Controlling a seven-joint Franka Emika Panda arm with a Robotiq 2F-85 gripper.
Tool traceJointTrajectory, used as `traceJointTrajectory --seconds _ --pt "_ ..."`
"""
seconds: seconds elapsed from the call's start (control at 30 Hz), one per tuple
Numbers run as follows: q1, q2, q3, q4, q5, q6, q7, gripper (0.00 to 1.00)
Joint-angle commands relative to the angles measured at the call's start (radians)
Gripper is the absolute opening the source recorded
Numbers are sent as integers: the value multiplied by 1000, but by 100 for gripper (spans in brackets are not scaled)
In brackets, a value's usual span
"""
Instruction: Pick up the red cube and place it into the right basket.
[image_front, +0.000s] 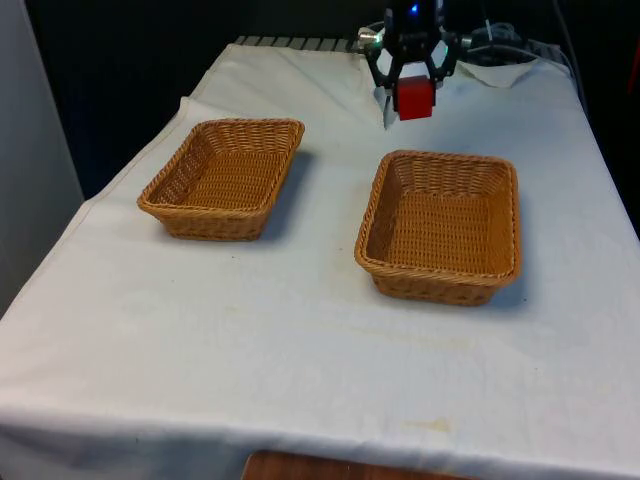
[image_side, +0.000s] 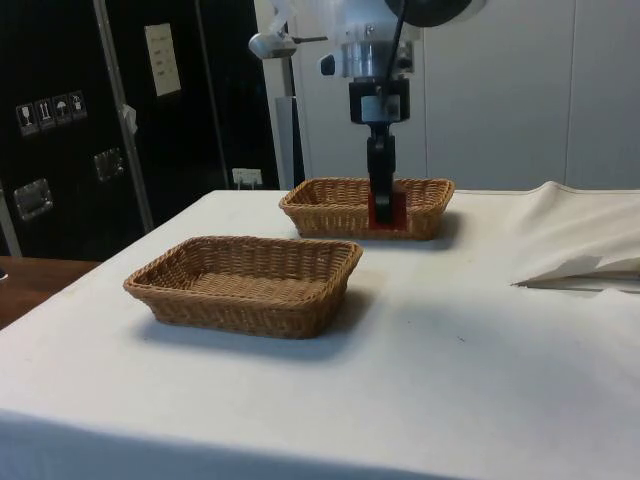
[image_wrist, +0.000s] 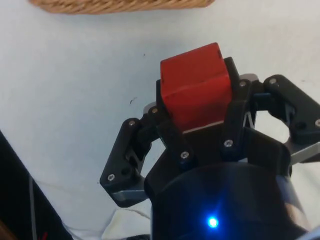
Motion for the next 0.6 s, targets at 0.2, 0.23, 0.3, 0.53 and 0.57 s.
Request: traceJointTrajectory --seconds 0.2,0.23,0.3,0.53,0.57 --pt "-7 40 -49 42 1 -8 -58 3" --pt "-7 45 -55 46 2 -8 -65 3" --pt "-5 45 -57 44 -1 -1 -62 3" --pt "-9 90 -105 93 7 -14 -119 3" --pt "-7 88 -103 87 0 -3 -109 3"
